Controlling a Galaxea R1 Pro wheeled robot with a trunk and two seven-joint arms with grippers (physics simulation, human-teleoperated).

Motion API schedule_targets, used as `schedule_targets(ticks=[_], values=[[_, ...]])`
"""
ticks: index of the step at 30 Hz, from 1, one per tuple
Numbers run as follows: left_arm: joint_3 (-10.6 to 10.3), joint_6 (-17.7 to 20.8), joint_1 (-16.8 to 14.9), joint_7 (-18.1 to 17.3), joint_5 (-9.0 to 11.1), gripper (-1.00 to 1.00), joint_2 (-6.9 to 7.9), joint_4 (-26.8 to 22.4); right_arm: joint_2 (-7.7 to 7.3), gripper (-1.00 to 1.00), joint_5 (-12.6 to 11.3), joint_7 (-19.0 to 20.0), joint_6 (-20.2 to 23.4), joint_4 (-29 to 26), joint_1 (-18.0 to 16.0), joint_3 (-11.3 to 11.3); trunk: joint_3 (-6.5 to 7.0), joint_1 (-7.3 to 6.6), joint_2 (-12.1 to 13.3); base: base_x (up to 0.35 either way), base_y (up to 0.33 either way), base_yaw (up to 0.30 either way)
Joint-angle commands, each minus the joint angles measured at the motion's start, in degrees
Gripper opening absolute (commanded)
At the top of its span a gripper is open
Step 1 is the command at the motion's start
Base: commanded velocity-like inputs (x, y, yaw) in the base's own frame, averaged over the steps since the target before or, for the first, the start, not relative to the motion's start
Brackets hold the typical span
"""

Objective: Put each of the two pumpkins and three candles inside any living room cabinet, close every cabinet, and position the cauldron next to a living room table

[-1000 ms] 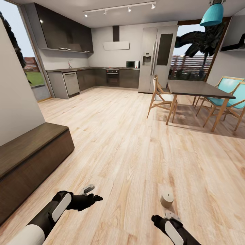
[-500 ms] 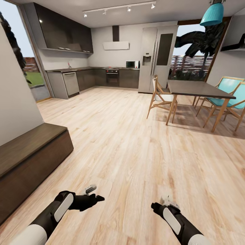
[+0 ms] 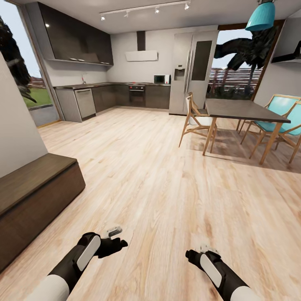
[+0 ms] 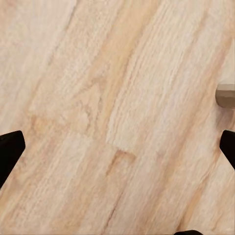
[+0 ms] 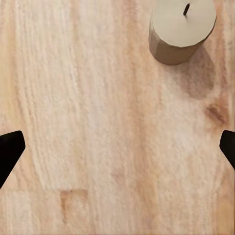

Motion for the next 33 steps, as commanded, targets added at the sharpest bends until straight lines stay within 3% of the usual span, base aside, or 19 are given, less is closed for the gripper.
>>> schedule_targets(ticks=[1, 7, 24, 33], values=[[-0.26, 0.04, -0.03, 1.22, 0.62, 1.00, -0.15, -0.22, -0.09, 1.00, -0.39, -0.53, 0.10, -0.14, -0.04, 0.49, -0.05, -0.01, -0.02, 0.008, -0.006, 0.000], [-0.19, -0.03, -0.03, 2.29, 0.65, 1.00, -0.43, -0.42, -0.09, 1.00, -0.19, -0.32, -0.06, -0.15, -0.05, 0.49, 0.08, -0.01, -0.02, 0.002, -0.002, -0.101], [-0.26, -0.05, -0.03, 2.37, 0.65, 1.00, -0.45, -0.37, -0.09, 1.00, -0.17, -0.10, -0.08, -0.13, -0.02, 0.48, 0.87, -0.01, -0.02, 0.003, 0.000, -0.246], [-0.31, -0.05, -0.03, 2.39, 0.59, 1.00, -0.50, -0.36, -0.09, 1.00, -0.11, -0.03, -0.16, -0.21, -0.03, 0.50, 0.95, -0.01, -0.02, 0.131, 0.000, -0.050]])
